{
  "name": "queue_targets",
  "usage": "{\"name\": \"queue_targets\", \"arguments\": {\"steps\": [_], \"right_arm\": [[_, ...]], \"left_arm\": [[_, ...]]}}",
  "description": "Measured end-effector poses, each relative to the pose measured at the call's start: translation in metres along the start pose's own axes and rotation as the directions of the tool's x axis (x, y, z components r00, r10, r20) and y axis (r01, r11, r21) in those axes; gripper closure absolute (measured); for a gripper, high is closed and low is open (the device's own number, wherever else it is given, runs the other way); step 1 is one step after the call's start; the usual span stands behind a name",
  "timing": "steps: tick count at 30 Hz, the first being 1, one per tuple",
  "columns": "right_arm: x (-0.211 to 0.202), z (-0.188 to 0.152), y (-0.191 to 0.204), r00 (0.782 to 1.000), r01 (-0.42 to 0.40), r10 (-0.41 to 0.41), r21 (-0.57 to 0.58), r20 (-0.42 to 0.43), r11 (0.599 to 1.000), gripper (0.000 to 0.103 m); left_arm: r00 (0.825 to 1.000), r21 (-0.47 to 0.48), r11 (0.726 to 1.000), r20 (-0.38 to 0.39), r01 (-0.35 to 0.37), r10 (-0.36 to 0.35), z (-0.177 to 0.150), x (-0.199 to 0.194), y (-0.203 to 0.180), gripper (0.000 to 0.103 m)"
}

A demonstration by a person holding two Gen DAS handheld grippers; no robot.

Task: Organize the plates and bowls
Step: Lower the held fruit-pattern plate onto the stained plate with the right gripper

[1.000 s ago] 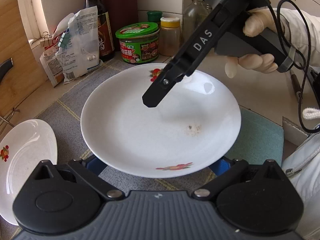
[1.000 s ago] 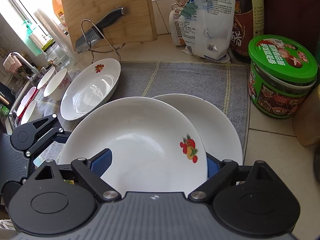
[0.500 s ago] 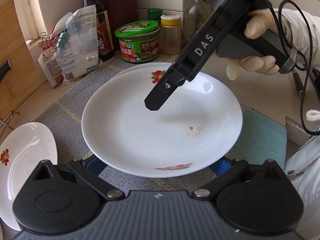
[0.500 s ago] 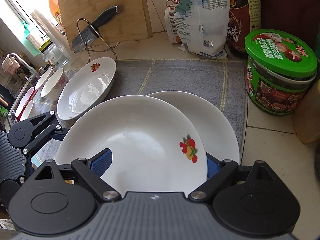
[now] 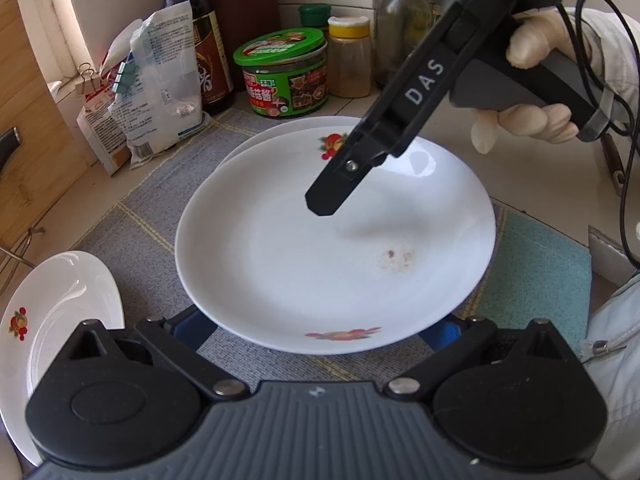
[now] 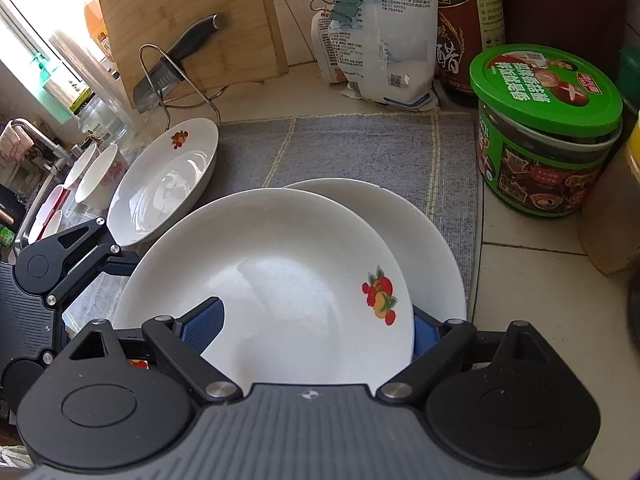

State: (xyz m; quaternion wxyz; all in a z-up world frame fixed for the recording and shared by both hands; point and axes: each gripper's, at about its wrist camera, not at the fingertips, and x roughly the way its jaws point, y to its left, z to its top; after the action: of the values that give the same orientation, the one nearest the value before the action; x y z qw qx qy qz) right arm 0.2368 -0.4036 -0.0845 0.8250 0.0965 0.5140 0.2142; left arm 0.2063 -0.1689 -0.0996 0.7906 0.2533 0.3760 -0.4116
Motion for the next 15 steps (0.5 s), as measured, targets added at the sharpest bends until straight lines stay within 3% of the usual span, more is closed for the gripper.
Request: {"name": "queue_targets", "arguments": {"steps": [15], "right_arm": [[-0.0066,-0.0023,-0.0062,1.000,0.004,-0.004,0.022,0.013,1.000,0.007]], "left_arm": [[1.000,0.017,1.000,0.004,-0.002,0.002,0.0020,0.0029,-0.0017,0.001]]}}
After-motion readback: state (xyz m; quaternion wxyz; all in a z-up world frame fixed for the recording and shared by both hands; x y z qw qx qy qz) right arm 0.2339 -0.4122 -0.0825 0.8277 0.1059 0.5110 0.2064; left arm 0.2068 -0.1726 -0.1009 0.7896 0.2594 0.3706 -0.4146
